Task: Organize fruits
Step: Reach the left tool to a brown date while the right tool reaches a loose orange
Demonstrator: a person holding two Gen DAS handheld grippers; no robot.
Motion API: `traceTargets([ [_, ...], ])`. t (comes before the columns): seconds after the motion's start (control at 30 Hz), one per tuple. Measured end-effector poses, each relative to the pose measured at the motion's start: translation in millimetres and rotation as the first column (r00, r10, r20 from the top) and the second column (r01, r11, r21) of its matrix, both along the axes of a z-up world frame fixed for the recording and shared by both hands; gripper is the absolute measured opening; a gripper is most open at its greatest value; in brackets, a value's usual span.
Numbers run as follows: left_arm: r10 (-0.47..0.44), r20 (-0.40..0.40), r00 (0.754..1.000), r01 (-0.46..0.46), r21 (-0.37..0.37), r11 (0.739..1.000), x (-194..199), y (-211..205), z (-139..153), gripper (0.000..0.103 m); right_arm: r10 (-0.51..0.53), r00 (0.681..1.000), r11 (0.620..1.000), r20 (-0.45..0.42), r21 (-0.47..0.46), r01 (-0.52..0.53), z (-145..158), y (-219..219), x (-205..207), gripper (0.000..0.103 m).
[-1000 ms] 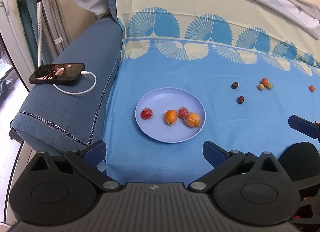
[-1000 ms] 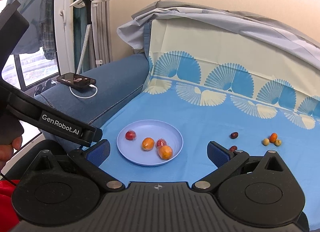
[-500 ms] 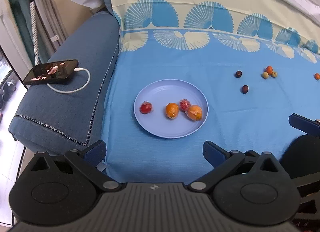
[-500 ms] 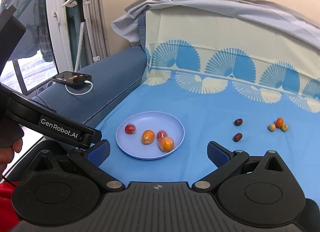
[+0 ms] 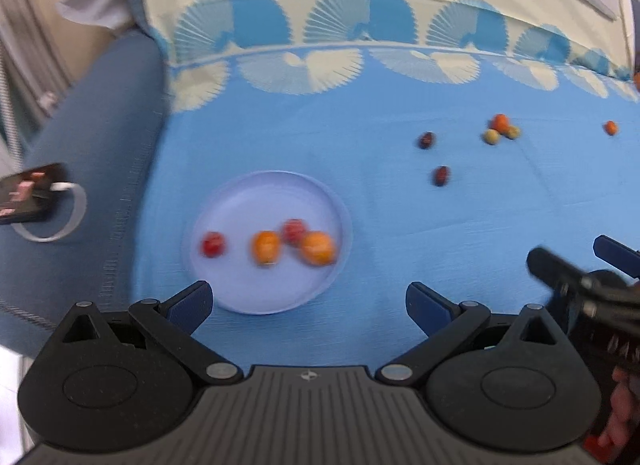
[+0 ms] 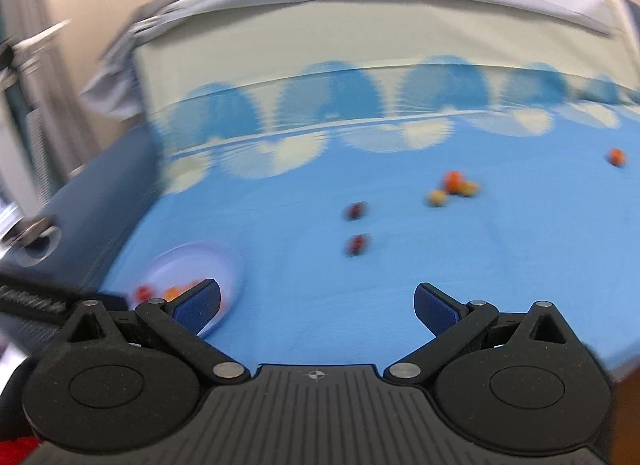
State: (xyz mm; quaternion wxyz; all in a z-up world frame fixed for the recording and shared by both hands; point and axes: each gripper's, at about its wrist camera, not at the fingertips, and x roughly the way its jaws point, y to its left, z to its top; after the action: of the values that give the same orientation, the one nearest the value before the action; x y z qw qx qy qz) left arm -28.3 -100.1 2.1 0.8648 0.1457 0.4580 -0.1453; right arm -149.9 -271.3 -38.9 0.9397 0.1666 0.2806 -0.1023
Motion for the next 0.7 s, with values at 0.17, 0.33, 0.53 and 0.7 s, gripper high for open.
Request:
traceTargets([
  [0.17,-0.042,-0.051,0.998,0.041,-0.023,0.999,23,-44,-17,0.103,-0.202,0.979,0.979,0.009,-0.008,0.202,-4,-77,1,0.102],
  [0.33,-0.095,-0.049,0.994,0.093,-0.04,0.995,52,-97,-38,0.103,-0.406,0.913,0.91,0.052,-0.075,0.409,-8,-178,16,0.102],
  [0.53,-0.152,-0.029,0.988,0.152,-0.014,0.988,96,-166,-85,0.103,-0.639,0.767,0.766,0.058,-0.047,0.642,-39,-322,59,0.102],
  [0.7,-0.227,0.002,0.974,0.226,0.061,0.972,123,-210,-130,0.103,-0.713,0.7,0.697,0.03,-0.079,0.713,-87,-422,108,0.102],
])
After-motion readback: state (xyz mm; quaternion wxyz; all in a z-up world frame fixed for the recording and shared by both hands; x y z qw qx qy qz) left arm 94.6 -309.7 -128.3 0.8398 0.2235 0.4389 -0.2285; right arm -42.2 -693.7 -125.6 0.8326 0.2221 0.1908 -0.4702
